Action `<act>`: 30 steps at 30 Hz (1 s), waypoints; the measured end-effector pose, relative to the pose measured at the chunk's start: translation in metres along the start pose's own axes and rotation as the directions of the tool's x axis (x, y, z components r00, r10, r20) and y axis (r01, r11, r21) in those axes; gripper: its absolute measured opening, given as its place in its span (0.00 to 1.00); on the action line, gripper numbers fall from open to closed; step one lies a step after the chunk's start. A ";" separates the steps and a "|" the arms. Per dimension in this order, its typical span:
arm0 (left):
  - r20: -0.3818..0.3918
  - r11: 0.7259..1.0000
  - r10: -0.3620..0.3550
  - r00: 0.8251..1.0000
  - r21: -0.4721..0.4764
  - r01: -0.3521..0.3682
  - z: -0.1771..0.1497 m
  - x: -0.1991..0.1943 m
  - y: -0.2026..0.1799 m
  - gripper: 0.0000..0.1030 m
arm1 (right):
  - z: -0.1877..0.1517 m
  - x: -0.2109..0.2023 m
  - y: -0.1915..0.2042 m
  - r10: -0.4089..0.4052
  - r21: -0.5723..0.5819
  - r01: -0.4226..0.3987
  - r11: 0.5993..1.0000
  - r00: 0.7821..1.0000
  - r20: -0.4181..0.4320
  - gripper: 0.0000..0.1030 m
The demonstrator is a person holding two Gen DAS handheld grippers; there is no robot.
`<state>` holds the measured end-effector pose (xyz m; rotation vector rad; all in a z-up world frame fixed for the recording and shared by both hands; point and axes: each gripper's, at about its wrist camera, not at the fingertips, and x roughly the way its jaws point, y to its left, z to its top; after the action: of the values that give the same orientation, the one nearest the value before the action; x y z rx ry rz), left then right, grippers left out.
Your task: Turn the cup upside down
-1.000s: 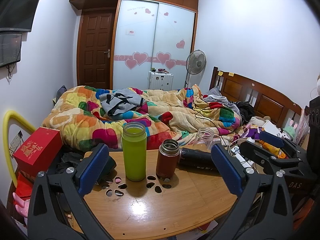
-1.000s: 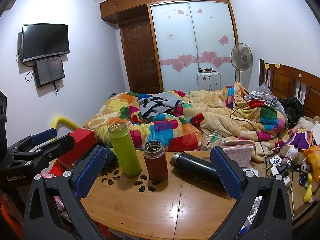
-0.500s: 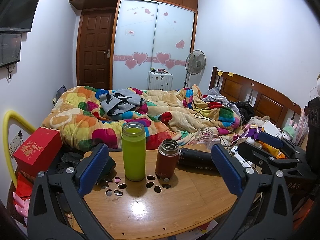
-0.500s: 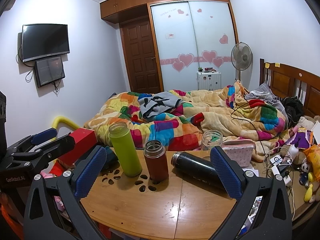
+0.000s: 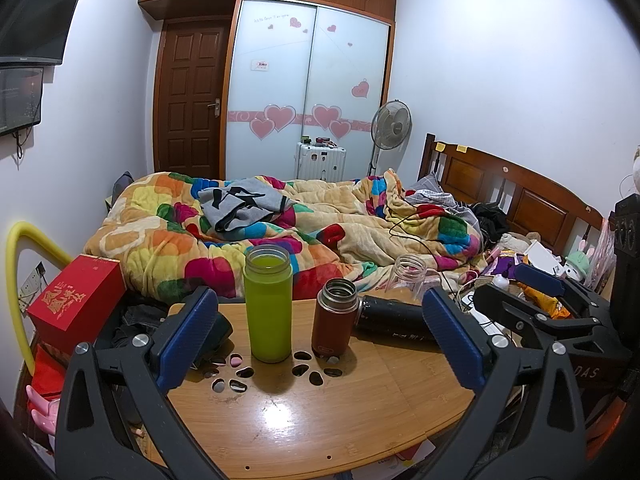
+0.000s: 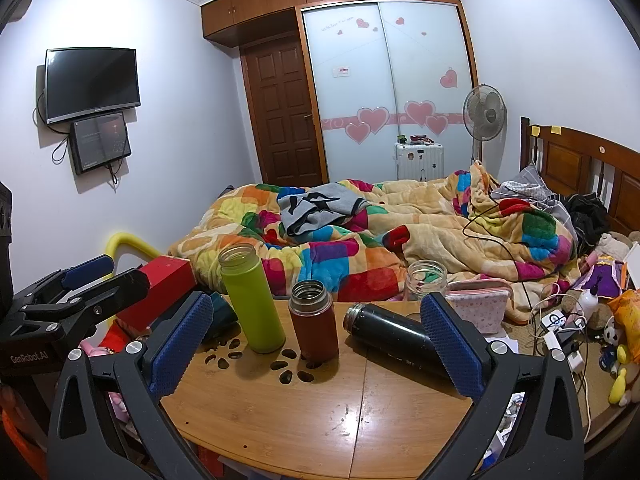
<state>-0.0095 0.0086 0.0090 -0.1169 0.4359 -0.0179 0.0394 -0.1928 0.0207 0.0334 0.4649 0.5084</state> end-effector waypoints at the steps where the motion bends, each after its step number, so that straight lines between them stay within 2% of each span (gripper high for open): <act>1: 0.001 1.000 0.000 1.000 0.000 0.000 0.000 0.000 0.000 1.00 | -0.001 0.000 0.000 -0.001 -0.001 0.001 1.000 1.000 0.001 1.00; 7: -0.004 1.000 0.001 1.000 0.001 -0.001 0.001 0.000 0.001 1.00 | -0.002 0.001 0.000 -0.001 -0.002 0.001 1.000 1.000 -0.001 1.00; 12: -0.044 1.000 -0.008 0.999 -0.008 0.008 -0.004 0.014 0.002 1.00 | -0.003 0.006 0.000 -0.006 -0.003 0.006 1.000 1.000 -0.024 1.00; 16: -0.128 1.000 -0.025 0.991 -0.007 0.025 -0.018 0.050 -0.001 1.00 | -0.008 0.013 -0.003 -0.025 0.008 0.025 1.000 0.998 -0.057 1.00; 21: -0.246 0.999 -0.032 0.969 0.006 0.034 -0.045 0.111 -0.013 1.00 | -0.025 0.019 -0.021 -0.055 0.025 0.058 0.998 0.994 -0.091 1.00; 26: -0.309 0.999 -0.040 0.950 -0.027 0.034 -0.061 0.168 -0.016 1.00 | -0.036 0.022 -0.039 -0.080 0.053 0.088 0.995 0.988 -0.132 1.00; 29: -0.318 0.999 -0.026 0.948 -0.040 0.014 -0.066 0.194 -0.018 1.00 | -0.041 0.023 -0.050 -0.083 0.071 0.094 0.993 0.985 -0.148 1.00; 30: -0.320 0.999 -0.022 0.947 -0.040 0.010 -0.066 0.200 -0.019 0.95 | -0.043 0.024 -0.053 -0.084 0.075 0.096 0.993 0.985 -0.154 1.00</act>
<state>0.1441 -0.0257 -0.1325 -0.1560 0.7618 -0.0449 0.0632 -0.2314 -0.0352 0.0530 0.6321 0.4039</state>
